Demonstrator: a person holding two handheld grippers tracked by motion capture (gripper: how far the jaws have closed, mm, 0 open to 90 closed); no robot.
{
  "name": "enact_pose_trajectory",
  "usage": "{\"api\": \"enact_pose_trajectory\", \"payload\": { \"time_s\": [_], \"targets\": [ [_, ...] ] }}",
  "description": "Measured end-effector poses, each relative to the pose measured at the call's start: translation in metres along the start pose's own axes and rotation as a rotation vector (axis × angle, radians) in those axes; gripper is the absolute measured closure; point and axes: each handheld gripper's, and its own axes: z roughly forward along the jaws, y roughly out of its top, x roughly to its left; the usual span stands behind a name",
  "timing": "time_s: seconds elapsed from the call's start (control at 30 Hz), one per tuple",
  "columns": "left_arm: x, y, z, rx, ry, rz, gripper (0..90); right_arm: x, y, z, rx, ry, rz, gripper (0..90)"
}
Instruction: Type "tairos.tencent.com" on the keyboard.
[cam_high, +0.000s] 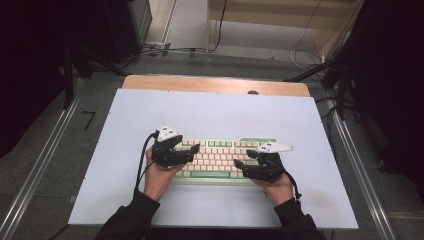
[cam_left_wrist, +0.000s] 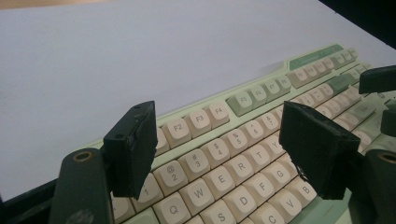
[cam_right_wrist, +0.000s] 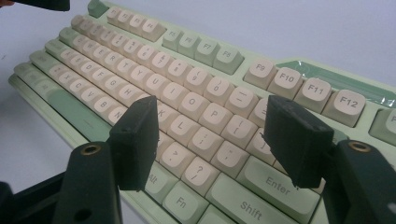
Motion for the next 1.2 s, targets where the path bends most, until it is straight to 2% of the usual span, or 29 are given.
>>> {"api": "enact_pose_trajectory", "payload": {
  "time_s": [0.2, 0.27, 0.3, 0.33, 0.4, 0.47, 0.5, 0.6, 0.77, 0.9, 1.2],
  "targets": [
    [-0.001, 0.000, 0.000, -0.005, 0.002, 0.004, 28.8, 0.000, 0.000, 0.000, 0.000, 0.000, 0.000, 34.0],
    [-0.002, -0.001, -0.001, -0.011, 0.004, 0.009, 32.8, 0.000, 0.000, 0.000, 0.001, 0.000, -0.001, 34.0],
    [-0.002, -0.002, -0.002, -0.016, 0.009, 0.013, 37.4, 0.000, 0.000, 0.000, 0.002, 0.000, -0.001, 34.0],
    [-0.003, -0.003, -0.002, -0.021, 0.010, 0.020, 45.9, 0.000, 0.000, 0.000, 0.001, 0.000, -0.001, 34.0],
    [-0.004, -0.004, -0.002, -0.021, -0.011, 0.032, 66.3, 0.000, 0.000, 0.000, 0.002, -0.001, -0.002, 34.0],
    [-0.004, -0.006, 0.000, 0.000, -0.042, 0.044, 85.3, 0.000, 0.000, 0.000, 0.002, 0.000, -0.003, 34.0],
    [-0.004, -0.007, 0.002, 0.014, -0.052, 0.043, 90.0, 0.000, 0.000, 0.000, 0.002, -0.001, -0.002, 34.0],
    [-0.007, -0.010, 0.008, 0.057, -0.063, 0.057, 90.0, 0.001, 0.000, 0.000, 0.001, -0.001, -0.002, 34.1],
    [-0.006, -0.015, 0.017, 0.110, -0.049, 0.057, 90.0, 0.001, 0.000, 0.000, 0.002, -0.001, -0.003, 34.1],
    [-0.005, -0.017, 0.019, 0.123, -0.032, 0.051, 90.0, 0.001, 0.000, 0.000, 0.002, -0.001, -0.002, 34.1],
    [-0.006, -0.018, 0.021, 0.141, -0.025, 0.060, 90.0, 0.001, 0.000, 0.000, 0.002, -0.001, -0.002, 34.1]
  ]
}}
